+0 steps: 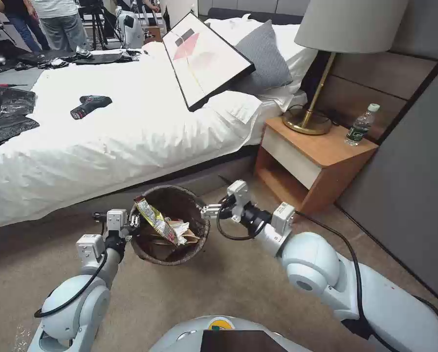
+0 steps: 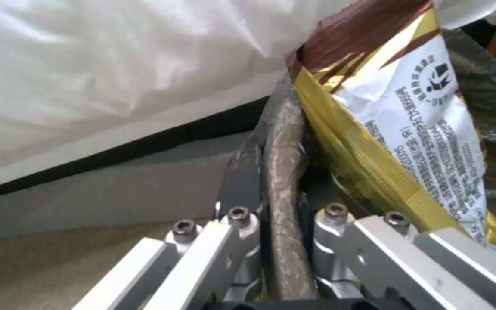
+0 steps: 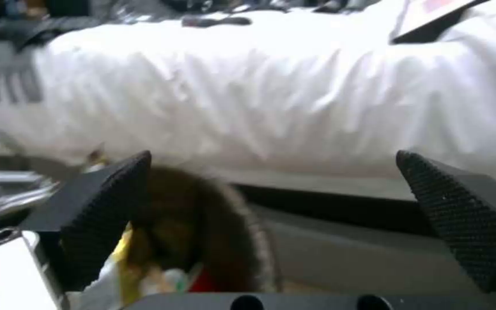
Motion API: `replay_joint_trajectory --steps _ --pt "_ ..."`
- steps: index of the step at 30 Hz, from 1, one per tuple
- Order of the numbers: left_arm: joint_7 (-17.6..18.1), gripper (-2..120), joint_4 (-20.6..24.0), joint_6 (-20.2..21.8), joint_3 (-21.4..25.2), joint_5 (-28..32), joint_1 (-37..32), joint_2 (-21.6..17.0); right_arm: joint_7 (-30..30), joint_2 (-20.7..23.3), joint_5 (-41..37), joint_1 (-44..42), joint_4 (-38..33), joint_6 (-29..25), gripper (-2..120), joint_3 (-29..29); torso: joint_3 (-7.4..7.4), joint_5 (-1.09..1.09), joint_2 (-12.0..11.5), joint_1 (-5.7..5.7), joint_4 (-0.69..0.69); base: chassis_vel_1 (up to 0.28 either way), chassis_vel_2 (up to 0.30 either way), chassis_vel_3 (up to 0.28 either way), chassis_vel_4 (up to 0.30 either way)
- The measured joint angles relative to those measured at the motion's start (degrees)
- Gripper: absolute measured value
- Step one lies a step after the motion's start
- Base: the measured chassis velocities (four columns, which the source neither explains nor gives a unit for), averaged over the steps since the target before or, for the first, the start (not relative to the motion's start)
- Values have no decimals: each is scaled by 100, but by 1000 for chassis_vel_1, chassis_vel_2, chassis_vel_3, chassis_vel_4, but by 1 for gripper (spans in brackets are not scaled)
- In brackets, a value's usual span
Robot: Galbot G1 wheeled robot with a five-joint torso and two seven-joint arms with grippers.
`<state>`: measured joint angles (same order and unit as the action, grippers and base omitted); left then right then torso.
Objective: Pick up the trash bin, then pick up the garbage from the floor and place it into the trash bin.
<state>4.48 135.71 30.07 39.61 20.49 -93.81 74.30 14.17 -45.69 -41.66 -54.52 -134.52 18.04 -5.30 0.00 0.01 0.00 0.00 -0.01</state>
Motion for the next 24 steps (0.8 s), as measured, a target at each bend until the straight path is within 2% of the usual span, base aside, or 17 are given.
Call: replay_joint_trajectory --steps 3,7,11,13,16,21,24 --pt "0 6 0 0 18 21 -2 -8 -7 -77 116 -332 0 -52 100 425 0 0 0 0 1 0 0 0 0" --pt "1 6 0 -1 27 39 -4 -16 -28 -135 225 -598 -16 -100 100 681 0 0 0 0 0 0 0 0 0" --pt "3 6 1 -3 45 69 6 -21 -200 -404 677 -1356 5 -359 100 1233 0 -1 0 0 1 0 0 0 0" --pt "3 6 1 -3 45 71 6 -22 -232 -458 754 -1465 23 -401 100 1315 0 -1 0 0 0 0 0 0 0" --pt "5 6 1 -4 56 75 -3 -20 -374 -808 1184 -2058 110 -593 100 1775 0 0 0 0 0 0 0 0 0" --pt "7 6 6 -5 72 79 -19 -23 -481 -1140 1642 -2489 214 -778 100 2112 0 -1 0 0 0 0 0 0 0" --pt "8 6 21 -11 74 79 -38 -27 -593 -1520 2232 -2846 357 -1044 100 2343 0 -1 0 0 1 0 0 0 0"
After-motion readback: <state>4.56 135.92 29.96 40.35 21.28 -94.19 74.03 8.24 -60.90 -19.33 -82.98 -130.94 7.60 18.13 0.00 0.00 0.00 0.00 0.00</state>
